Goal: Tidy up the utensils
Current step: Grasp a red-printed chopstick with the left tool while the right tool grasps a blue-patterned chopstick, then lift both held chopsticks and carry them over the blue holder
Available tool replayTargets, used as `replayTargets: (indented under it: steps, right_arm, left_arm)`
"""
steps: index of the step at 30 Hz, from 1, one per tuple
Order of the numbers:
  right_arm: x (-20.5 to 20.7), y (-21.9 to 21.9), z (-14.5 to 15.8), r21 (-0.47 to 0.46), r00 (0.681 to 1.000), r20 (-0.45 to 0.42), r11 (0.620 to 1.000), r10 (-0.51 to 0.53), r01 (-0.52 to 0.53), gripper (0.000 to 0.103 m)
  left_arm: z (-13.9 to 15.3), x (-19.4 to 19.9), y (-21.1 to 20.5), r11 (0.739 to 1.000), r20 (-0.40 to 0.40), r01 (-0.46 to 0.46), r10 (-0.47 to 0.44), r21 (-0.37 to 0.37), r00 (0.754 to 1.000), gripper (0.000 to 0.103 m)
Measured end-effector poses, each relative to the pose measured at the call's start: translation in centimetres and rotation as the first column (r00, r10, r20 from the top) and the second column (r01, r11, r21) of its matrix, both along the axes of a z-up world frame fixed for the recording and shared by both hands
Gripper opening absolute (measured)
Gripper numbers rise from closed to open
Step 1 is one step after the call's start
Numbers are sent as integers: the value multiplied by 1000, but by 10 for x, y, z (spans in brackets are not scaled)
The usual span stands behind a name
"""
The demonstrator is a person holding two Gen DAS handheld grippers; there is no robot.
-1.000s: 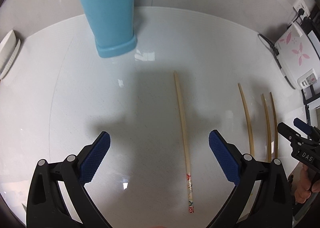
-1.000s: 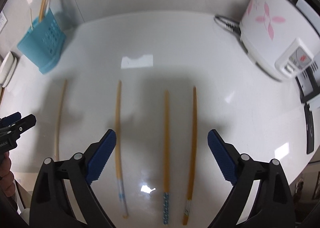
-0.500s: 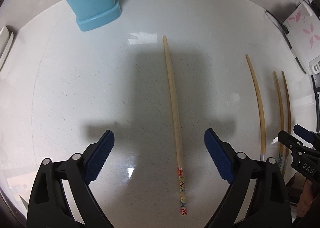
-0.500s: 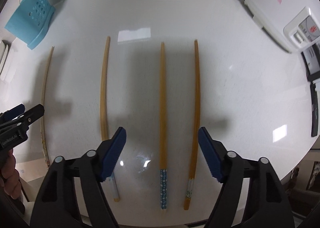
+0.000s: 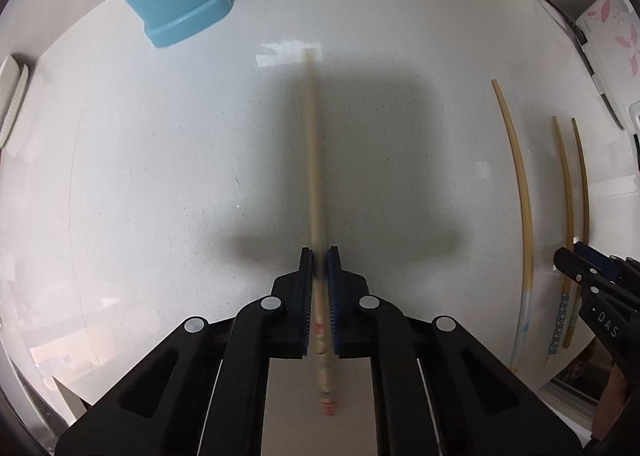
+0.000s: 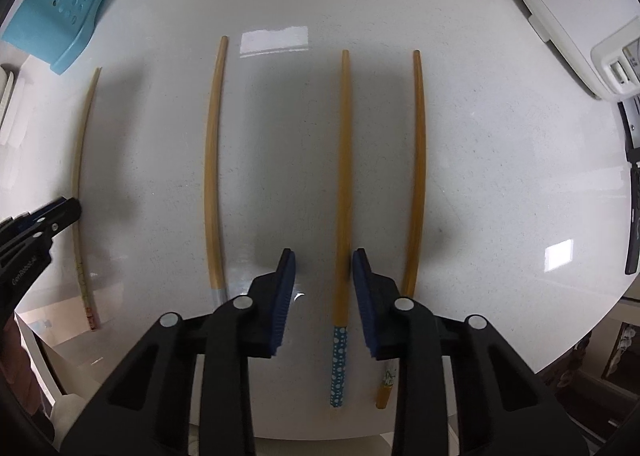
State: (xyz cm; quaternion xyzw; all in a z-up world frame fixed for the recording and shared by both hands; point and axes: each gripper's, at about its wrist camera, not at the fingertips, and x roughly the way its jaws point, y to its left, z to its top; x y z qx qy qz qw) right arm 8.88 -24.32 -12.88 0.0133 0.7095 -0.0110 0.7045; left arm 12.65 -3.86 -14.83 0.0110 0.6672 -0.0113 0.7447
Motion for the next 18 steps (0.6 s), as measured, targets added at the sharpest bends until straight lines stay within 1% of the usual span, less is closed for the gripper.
replayTargets:
  steps: [1,2,6,9,10,16,17,18]
  right_arm:
    - [1,0,0,9,1000,-9,1000,-12,12,8]
    - [2,3,0,5,1000,-15,1000,-15,15,7]
    - [5,8,-1,-5,1000,-18,1000,-12,12,7]
    - [7,8,1,7,1000,-11,1000,-24,25,7]
    - [7,9,3,5,1000,-6,1000,-25,25,7]
    - [13,16,18,10,998,43,999,-35,34,7]
    - [1,2,25,14,998,53,999,-35,34,7]
    - [2,3,28,17,997,62,999,-37,36,7]
  left_arm:
    - [0,0,0,1000,-4,-2,2,-6,1000,6]
    - [0,0,1,1000,-6,-6,5,-15,1000,6]
    - [0,-1,2,999,-5,-11,11,-37,1000,6]
    - [5,-6,5,999,16,-8,9,-37,1000,6]
    - [8,-10,12,999,21,-9,10,-44,1000,6]
    - [23,-13,18,998,74,-9,13,-55,997,6]
    - [27,-14,19,998,86,-7,12,-56,996,6]
    - [29,-15,20,999,95,-4,9,-53,995,6]
